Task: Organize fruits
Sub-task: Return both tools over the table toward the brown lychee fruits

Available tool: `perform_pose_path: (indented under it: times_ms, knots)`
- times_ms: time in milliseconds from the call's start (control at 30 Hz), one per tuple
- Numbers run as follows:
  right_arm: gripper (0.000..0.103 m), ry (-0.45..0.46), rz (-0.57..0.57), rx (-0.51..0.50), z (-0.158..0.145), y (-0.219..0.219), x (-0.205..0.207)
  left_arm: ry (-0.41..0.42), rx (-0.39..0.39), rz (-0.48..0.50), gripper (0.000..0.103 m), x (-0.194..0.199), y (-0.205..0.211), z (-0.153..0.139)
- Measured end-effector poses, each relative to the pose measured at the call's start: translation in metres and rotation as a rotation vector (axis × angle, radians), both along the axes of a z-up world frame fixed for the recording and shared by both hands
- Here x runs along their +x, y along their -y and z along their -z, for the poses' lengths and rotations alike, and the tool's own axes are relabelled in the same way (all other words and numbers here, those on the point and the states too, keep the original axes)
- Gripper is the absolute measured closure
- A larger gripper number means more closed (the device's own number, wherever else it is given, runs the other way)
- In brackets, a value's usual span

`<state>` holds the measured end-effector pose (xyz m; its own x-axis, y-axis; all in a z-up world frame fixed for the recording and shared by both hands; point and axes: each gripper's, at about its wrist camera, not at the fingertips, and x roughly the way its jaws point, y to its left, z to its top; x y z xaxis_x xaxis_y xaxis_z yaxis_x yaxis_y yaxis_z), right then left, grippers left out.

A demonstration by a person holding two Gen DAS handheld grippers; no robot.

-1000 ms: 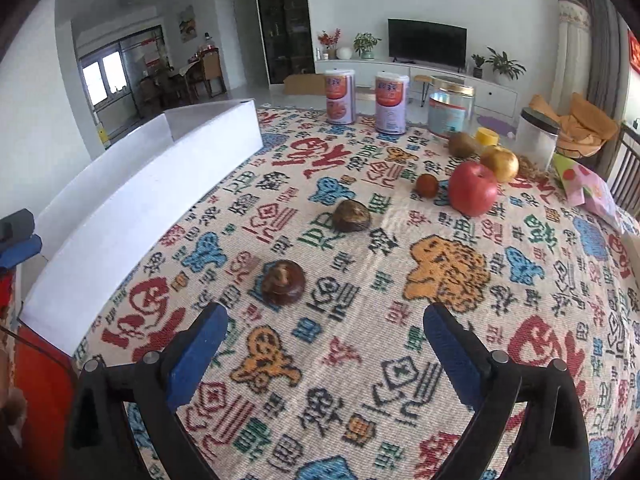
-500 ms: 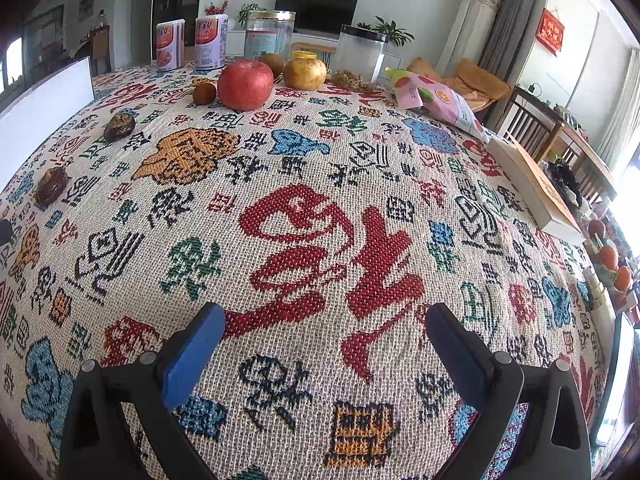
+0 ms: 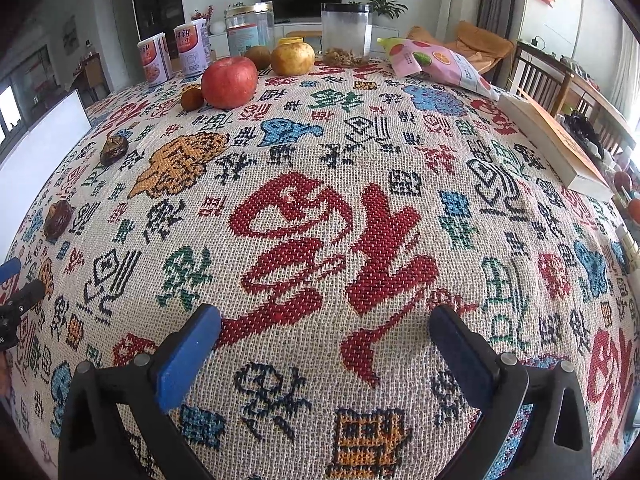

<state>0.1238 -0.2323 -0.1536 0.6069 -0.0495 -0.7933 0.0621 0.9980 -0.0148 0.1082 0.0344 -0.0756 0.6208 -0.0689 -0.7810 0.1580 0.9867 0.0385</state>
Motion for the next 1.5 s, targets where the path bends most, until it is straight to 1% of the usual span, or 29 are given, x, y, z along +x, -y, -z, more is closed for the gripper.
perform_pose_path:
  times_ms: [300, 933, 1033, 1167, 1233, 1300, 1333, 1400, 1500]
  knots:
    - [0.0, 0.0, 0.0, 0.001, 0.0, 0.0, 0.0, 0.002, 0.013, -0.002, 0.003, 0.0, 0.001, 0.0]
    - [0.0, 0.0, 0.0, 0.001, 0.0, 0.0, 0.0, 0.001, 0.006, 0.007, 0.002, 0.0, 0.001, 0.0]
    - [0.0, 0.0, 0.0, 0.001, 0.0, 0.0, 0.0, -0.004, -0.014, 0.05, 0.002, -0.001, 0.003, 0.0]
    - [0.0, 0.0, 0.0, 0.001, 0.0, 0.0, 0.0, 0.014, -0.062, 0.183, 0.003, -0.014, 0.009, -0.005]
    - [0.0, 0.0, 0.0, 0.001, 0.0, 0.0, 0.0, 0.034, -0.053, 0.219, 0.003, -0.022, 0.014, -0.006]
    - [0.0, 0.0, 0.0, 0.002, 0.0, 0.0, 0.0, 0.031, -0.03, 0.229, 0.003, -0.023, 0.021, -0.007]
    - [0.0, 0.0, -0.001, 0.003, 0.0, 0.001, 0.0, 0.019, -0.029, 0.224, 0.003, -0.02, 0.024, -0.007]
    - [0.0, 0.0, -0.001, 0.003, -0.001, 0.001, 0.0, -0.013, -0.063, 0.186, 0.003, -0.008, 0.025, -0.01]
    - [0.0, 0.0, -0.001, 0.003, -0.001, 0.001, 0.0, -0.04, -0.151, 0.07, 0.003, 0.02, 0.015, -0.013]
